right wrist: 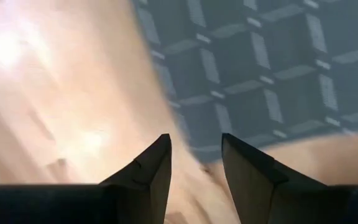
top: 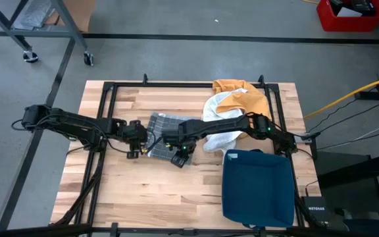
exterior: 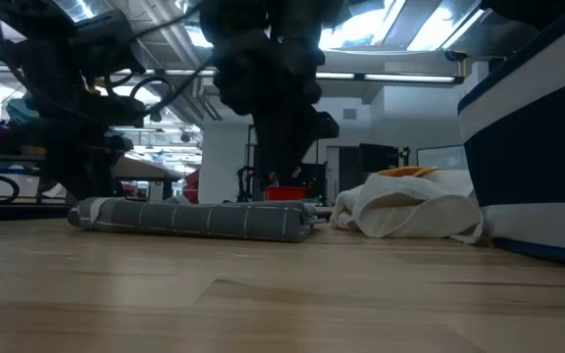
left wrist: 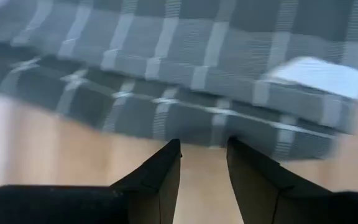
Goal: Fold towel
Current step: Fold the gray towel
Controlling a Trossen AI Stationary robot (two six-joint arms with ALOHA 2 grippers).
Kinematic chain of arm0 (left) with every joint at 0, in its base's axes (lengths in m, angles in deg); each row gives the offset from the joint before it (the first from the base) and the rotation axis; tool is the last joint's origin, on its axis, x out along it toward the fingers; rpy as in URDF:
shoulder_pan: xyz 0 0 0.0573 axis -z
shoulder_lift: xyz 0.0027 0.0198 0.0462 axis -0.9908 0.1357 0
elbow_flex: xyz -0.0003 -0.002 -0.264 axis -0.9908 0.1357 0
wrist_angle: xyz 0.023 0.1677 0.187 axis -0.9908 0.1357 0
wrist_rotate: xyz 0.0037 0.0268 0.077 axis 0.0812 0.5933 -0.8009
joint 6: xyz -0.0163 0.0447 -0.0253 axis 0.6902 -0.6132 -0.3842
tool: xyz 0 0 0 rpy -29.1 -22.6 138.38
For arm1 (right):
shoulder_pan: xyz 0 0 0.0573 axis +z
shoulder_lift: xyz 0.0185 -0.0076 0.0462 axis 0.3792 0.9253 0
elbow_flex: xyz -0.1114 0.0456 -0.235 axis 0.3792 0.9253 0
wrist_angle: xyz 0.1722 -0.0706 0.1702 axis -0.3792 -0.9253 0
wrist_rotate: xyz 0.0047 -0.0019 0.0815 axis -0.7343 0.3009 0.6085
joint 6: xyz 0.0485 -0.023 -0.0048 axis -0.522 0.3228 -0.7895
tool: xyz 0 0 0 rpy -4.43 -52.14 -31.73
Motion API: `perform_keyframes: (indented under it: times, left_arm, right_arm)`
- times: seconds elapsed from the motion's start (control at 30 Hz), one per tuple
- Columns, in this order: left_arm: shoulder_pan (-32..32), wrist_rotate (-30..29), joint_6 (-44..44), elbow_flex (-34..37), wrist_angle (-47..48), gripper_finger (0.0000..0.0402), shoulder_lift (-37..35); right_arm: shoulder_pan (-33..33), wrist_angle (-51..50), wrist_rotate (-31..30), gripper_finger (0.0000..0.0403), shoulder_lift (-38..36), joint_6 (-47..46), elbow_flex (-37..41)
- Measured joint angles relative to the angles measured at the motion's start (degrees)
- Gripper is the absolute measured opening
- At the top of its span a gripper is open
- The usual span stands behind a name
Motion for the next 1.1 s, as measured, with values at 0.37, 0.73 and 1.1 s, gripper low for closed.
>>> perform_keyframes:
  times: [0.37,0.73,1.1]
  left_arm:
    - [5.8,1.7,-0.2,0.0,0.1,0.0122,0.0]
    - [13.5,1.7,-1.0,0.0,0.1,0.0122,0.0]
    - [22.5,1.7,-0.9,0.0,-0.3,0.0122,0.0]
  right_arm:
    - [5.9,2.3,-2.2,0.0143,0.0,2.7,0.0]
    - [10.7,1.6,-21.8,0.0143,0.0,11.0,0.0]
    - [10.8,-0.9,-21.8,0.0143,1.4,10.2,0.0]
